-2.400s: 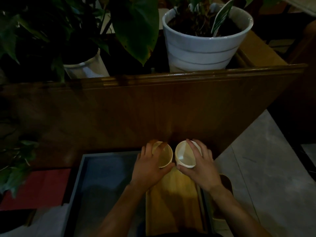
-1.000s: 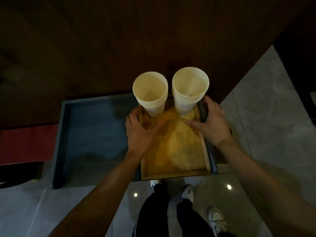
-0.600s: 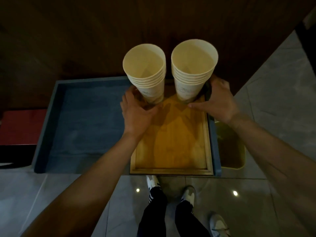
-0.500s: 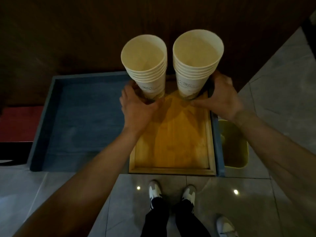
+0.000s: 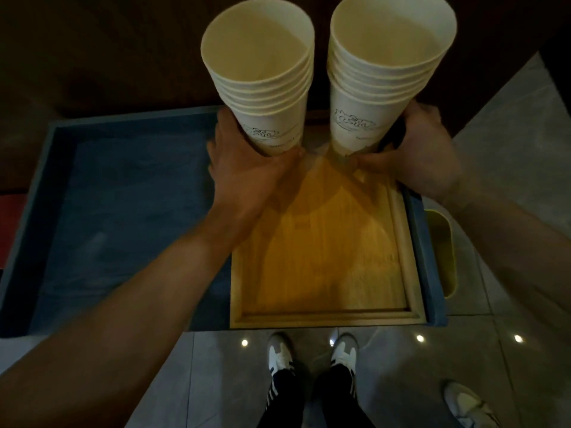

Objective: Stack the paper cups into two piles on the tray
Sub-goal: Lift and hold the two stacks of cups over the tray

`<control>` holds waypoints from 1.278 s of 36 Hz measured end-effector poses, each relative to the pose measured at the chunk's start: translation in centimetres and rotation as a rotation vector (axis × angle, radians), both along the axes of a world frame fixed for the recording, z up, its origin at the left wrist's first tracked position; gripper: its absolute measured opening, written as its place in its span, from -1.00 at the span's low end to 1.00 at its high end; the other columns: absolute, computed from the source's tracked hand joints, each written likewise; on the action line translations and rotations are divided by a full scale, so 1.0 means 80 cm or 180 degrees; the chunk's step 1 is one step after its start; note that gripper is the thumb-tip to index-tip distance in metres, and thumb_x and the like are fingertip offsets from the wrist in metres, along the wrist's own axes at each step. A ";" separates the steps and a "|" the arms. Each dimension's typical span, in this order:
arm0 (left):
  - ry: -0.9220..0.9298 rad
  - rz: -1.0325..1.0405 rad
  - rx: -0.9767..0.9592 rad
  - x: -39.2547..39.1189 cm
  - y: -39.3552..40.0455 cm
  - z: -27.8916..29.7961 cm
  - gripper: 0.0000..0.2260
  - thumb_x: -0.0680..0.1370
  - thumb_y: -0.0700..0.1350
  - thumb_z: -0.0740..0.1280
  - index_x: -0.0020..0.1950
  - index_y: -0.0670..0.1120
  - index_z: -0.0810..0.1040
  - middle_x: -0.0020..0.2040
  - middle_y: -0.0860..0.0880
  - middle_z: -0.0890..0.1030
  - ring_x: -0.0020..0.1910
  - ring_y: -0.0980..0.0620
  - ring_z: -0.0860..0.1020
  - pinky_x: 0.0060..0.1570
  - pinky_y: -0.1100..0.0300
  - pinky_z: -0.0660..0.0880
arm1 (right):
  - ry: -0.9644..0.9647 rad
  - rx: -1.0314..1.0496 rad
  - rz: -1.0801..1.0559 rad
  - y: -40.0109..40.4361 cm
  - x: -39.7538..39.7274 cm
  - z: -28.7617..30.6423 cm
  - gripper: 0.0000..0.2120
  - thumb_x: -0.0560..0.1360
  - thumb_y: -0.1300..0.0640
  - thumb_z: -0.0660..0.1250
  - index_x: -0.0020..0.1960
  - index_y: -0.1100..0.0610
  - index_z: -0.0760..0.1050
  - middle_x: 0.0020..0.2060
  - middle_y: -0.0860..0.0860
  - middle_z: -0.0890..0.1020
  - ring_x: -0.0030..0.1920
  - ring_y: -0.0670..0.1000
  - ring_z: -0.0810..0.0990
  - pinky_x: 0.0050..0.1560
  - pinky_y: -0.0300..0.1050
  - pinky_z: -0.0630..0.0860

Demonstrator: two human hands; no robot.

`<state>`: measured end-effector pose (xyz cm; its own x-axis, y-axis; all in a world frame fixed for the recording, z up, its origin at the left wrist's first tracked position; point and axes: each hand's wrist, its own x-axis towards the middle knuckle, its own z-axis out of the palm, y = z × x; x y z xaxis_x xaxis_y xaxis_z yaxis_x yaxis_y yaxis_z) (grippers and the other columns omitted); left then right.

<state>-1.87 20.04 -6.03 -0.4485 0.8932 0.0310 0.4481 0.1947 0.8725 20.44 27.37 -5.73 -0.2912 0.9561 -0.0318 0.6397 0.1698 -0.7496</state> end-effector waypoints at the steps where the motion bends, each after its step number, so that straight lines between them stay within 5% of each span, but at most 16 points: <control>1: -0.0013 -0.0029 -0.0023 -0.002 0.001 -0.001 -0.14 0.23 0.18 0.58 0.41 0.13 0.21 0.35 0.07 0.46 0.39 -0.01 0.41 0.37 -0.16 0.37 | 0.0025 0.0016 -0.0054 -0.002 -0.001 0.001 -0.03 0.17 -0.13 0.58 0.47 -0.05 0.20 0.40 0.13 0.29 0.43 0.12 0.18 0.24 -0.14 0.21; 7: -0.0056 -0.0256 -0.0045 -0.015 0.004 -0.001 -0.30 0.24 0.18 0.59 0.24 0.29 0.26 0.29 0.13 0.50 0.35 0.04 0.42 0.33 -0.07 0.43 | -0.0108 0.0243 -0.0337 -0.016 -0.013 -0.003 -0.07 0.18 -0.18 0.56 0.43 -0.03 0.21 0.33 0.02 0.36 0.40 0.12 0.20 0.18 -0.11 0.22; 14: 0.0038 -0.0451 -0.0030 -0.030 0.009 0.000 -0.20 0.21 0.21 0.60 0.35 0.16 0.32 0.30 0.13 0.51 0.35 0.05 0.43 0.28 -0.04 0.49 | -0.0319 0.0365 -0.0511 -0.030 -0.032 0.004 -0.12 0.20 -0.31 0.44 0.37 0.05 0.25 0.28 0.00 0.47 0.36 0.16 0.29 0.20 -0.05 0.13; 20: 0.0036 -0.0706 -0.0112 -0.039 0.009 0.000 -0.22 0.21 0.25 0.57 0.33 0.24 0.27 0.33 0.11 0.49 0.37 0.07 0.43 0.32 -0.06 0.46 | -0.0375 0.0433 -0.0762 -0.046 -0.044 0.010 -0.16 0.23 -0.21 0.49 0.38 0.06 0.25 0.28 0.03 0.45 0.31 0.20 0.27 0.25 0.18 0.29; 26: 0.0019 -0.0883 -0.0121 -0.044 0.012 -0.004 -0.28 0.25 0.20 0.54 0.32 0.22 0.29 0.33 0.10 0.49 0.38 0.06 0.42 0.33 -0.07 0.46 | -0.0357 0.0208 -0.0416 -0.039 -0.033 0.007 0.03 0.10 -0.23 0.57 0.43 0.04 0.19 0.32 0.01 0.38 0.35 0.14 0.21 0.23 -0.02 0.20; 31: 0.0076 -0.0583 -0.0049 -0.035 0.006 -0.010 -0.01 0.19 0.28 0.58 0.50 0.07 0.20 0.41 0.05 0.37 0.43 0.01 0.32 0.36 -0.07 0.39 | 0.0044 -0.0089 -0.0094 -0.023 -0.006 0.016 0.26 0.07 -0.08 0.63 0.54 -0.09 -0.08 0.49 -0.02 0.17 0.48 0.09 0.03 0.34 -0.04 0.08; 35: 0.0292 -0.0084 0.0088 -0.021 -0.001 -0.009 0.01 0.16 0.35 0.53 0.49 0.12 0.16 0.33 0.13 0.28 0.39 0.06 0.23 0.37 -0.05 0.31 | 0.0210 -0.0288 0.0292 -0.001 0.004 0.029 0.19 0.09 -0.05 0.66 0.53 -0.11 0.02 0.50 -0.04 0.21 0.51 -0.01 0.11 0.49 0.04 0.11; 39: 0.0108 -0.0028 0.0044 -0.011 -0.001 -0.008 -0.02 0.14 0.34 0.55 0.45 0.11 0.20 0.36 0.10 0.35 0.40 0.04 0.29 0.37 -0.12 0.36 | 0.0410 -0.0141 0.0786 0.011 0.000 0.029 -0.04 0.14 -0.05 0.62 0.44 -0.03 0.25 0.28 -0.23 0.39 0.18 -0.49 0.31 0.17 -0.61 0.21; 42: -0.0058 -0.0073 0.0025 -0.008 0.003 -0.009 -0.02 0.12 0.33 0.58 0.42 0.09 0.24 0.35 0.07 0.42 0.39 0.02 0.38 0.33 -0.12 0.41 | 0.0483 -0.0263 0.0802 0.012 -0.004 0.026 -0.17 0.13 -0.09 0.58 0.31 -0.17 0.28 0.10 -0.40 0.41 0.04 -0.64 0.29 -0.03 -0.71 0.22; 46: -0.0044 -0.0054 0.0082 -0.009 0.010 -0.009 -0.14 0.16 0.27 0.60 0.35 0.12 0.30 0.29 0.10 0.50 0.33 0.02 0.45 0.28 -0.10 0.47 | 0.0495 -0.0158 0.0630 0.012 -0.007 0.024 -0.12 0.11 -0.16 0.57 0.35 -0.16 0.26 0.09 -0.43 0.38 0.05 -0.63 0.28 -0.02 -0.73 0.19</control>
